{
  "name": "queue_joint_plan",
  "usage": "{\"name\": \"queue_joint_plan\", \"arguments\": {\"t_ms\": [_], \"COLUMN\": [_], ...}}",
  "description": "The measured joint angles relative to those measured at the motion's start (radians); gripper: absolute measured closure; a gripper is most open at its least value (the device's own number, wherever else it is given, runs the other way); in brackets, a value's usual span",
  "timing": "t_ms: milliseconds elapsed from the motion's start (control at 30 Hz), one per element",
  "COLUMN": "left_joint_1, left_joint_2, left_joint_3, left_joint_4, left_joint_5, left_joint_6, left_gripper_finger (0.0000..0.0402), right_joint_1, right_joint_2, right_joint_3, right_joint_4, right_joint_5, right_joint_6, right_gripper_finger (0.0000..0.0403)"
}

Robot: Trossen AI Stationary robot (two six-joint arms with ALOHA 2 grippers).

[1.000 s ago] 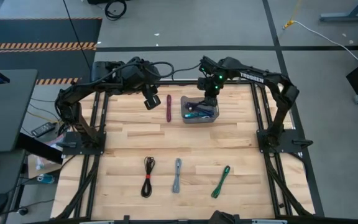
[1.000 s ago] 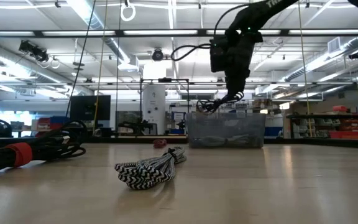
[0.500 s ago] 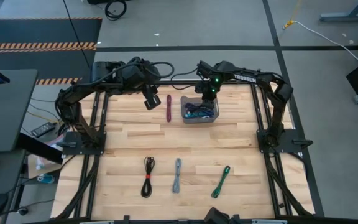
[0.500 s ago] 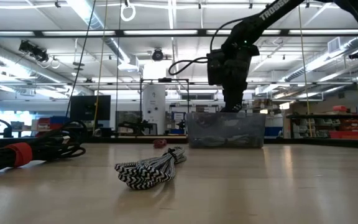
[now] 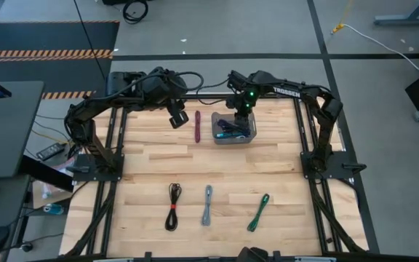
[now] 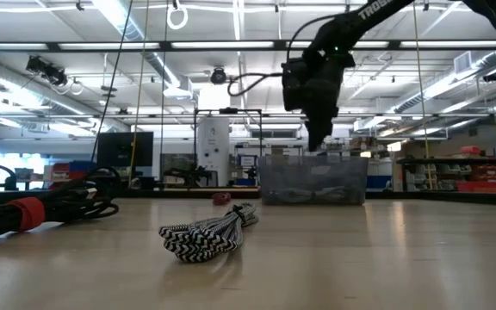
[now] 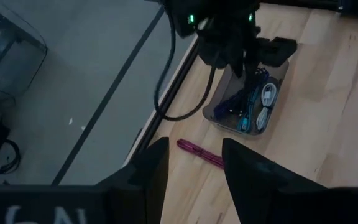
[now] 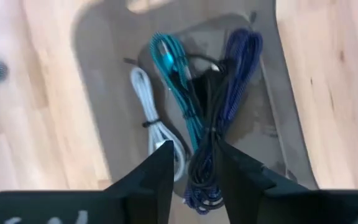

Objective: Pick and place USB-C Cables
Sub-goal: Put the black and pink charger cable into the black bin

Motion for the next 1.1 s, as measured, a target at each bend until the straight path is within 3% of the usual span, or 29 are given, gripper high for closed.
{"name": "queue_joint_plan", "arguments": {"t_ms": [200,400,633,733,833,900,967,1100], "left_joint_1": [0.017,0.068,0.169,0.199,0.211,0.214,0.219,0.245], "left_joint_2": [0.0,0.0,0.006,0.006,0.006,0.006,0.006,0.006], "left_joint_3": [-0.001,-0.034,-0.251,-0.394,-0.545,-0.646,-0.741,-0.902], "left_joint_4": [-0.099,-0.093,-0.043,0.097,0.301,0.462,0.627,0.819], "left_joint_5": [-0.002,-0.005,-0.002,0.05,0.206,0.305,0.356,0.359], "left_joint_6": [-0.079,-0.139,-0.215,-0.121,-0.011,-0.018,-0.124,-0.435], "left_gripper_finger": [0.0246,0.0246,0.0246,0.0246,0.0246,0.0246,0.0245,0.0237], "right_joint_1": [0.027,0.041,0.113,0.154,0.187,0.204,0.218,0.234], "right_joint_2": [-0.027,-0.13,-0.355,-0.462,-0.55,-0.6,-0.642,-0.696], "right_joint_3": [0.201,0.428,0.583,0.603,0.604,0.604,0.604,0.604], "right_joint_4": [-0.128,-0.25,-0.236,-0.199,-0.175,-0.166,-0.162,-0.162], "right_joint_5": [0.0,0.002,-0.006,-0.006,-0.006,0.009,0.045,0.082], "right_joint_6": [0.0,0.023,0.105,0.154,0.207,0.239,0.269,0.312], "right_gripper_finger": [0.0272,0.0271,0.0271,0.0271,0.0271,0.0271,0.0271,0.0271]}}
